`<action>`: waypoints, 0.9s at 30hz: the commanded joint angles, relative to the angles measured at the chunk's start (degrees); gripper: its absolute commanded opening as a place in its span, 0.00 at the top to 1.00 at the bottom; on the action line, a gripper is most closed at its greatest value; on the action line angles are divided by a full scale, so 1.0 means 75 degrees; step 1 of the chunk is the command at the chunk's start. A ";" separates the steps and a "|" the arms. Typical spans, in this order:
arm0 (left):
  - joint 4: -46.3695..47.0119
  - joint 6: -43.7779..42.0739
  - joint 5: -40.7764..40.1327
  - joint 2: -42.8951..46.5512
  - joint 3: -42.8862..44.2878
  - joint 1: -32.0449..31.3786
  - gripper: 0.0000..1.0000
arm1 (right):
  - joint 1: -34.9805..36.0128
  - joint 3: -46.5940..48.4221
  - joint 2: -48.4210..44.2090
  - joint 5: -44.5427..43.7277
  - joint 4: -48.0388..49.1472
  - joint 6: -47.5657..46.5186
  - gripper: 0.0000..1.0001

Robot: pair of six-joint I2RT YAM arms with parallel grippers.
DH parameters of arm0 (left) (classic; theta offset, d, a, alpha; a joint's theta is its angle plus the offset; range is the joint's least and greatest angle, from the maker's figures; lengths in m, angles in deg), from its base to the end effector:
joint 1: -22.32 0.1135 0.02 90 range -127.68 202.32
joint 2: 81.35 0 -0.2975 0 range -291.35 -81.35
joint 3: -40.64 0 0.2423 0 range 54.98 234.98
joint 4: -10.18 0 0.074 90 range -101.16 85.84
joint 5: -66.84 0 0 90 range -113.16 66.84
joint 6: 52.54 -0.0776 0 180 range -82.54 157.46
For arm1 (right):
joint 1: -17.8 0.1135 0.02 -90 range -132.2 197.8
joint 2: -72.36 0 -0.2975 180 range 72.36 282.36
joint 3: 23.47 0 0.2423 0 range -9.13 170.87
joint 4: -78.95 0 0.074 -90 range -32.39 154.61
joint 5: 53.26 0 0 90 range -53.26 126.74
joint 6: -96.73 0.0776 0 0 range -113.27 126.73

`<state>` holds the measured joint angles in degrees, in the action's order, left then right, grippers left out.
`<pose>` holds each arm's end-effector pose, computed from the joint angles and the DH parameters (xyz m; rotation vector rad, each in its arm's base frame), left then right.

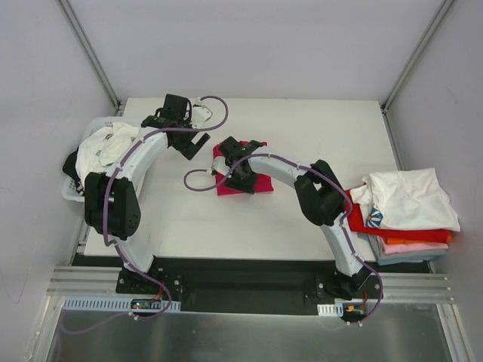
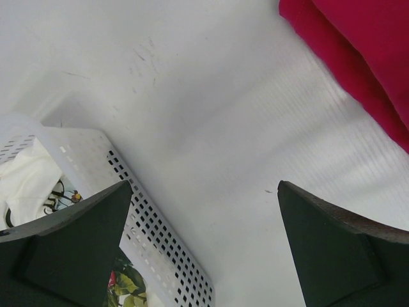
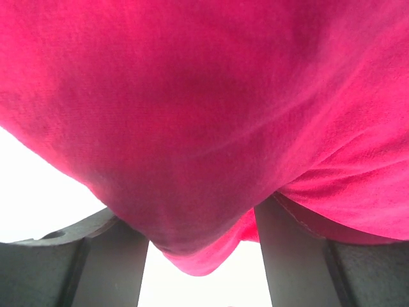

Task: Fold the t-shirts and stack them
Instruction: Fold the long partially folded tshirt into a neat square

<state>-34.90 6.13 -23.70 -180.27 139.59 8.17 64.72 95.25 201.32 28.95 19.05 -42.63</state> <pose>0.4031 -0.1009 0.3002 0.9090 2.1807 0.1570 0.3470 0.3557 0.1598 -2.0567 1.8875 -0.2004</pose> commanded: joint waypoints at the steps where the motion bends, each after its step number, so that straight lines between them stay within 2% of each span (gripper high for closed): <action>1: -0.0038 -0.0076 0.0060 0.0450 -0.0079 0.0047 0.01 | 0.0131 -0.0463 -0.0133 0.0196 -0.0535 0.0324 0.36; 3: -0.0038 -0.0065 0.0048 0.0450 -0.0079 0.0047 0.01 | 0.0131 -0.0476 -0.0168 0.0137 -0.0535 0.0371 0.31; 4: -0.0049 -0.0065 0.0060 0.0439 -0.0091 0.0047 0.01 | 0.0131 -0.0499 -0.0191 0.0125 -0.0535 0.0383 0.22; 5: -0.0061 -0.0053 0.0060 0.0427 -0.0103 0.0047 0.01 | 0.0143 -0.0511 -0.0284 0.0067 -0.0465 0.0383 0.19; 7: -0.0050 0.0017 0.0060 0.0415 -0.0115 0.0047 0.01 | 0.0166 -0.0546 -0.0402 -0.0482 -0.0127 0.0441 0.15; 9: -0.0050 0.0041 0.0234 0.0380 -0.0161 0.0047 0.01 | 0.0190 -0.0698 -0.0706 -0.1137 0.0260 0.0546 0.14; 14: -0.0038 0.0111 0.0294 0.0310 -0.0220 0.0024 0.01 | 0.0131 -0.0885 -0.1607 -0.1515 0.0894 0.1283 0.13; 20: -0.0050 0.0146 0.0364 0.0263 -0.0243 0.0000 0.01 | -0.0079 -0.1155 -0.2756 -0.2124 0.1364 0.1495 0.13; 23: -0.0038 0.0170 0.0364 0.0263 -0.0243 -0.0023 0.01 | -0.0220 -0.1120 -0.3178 -0.1879 0.1142 0.1788 0.12; 27: -0.0038 0.0193 0.0364 0.0251 -0.0255 -0.0035 0.01 | -0.0571 -0.1190 -0.3683 -0.0607 0.0720 0.2198 0.12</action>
<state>-34.90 6.65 -22.12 -179.92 137.93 8.13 62.67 85.98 179.01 17.82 26.72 -31.01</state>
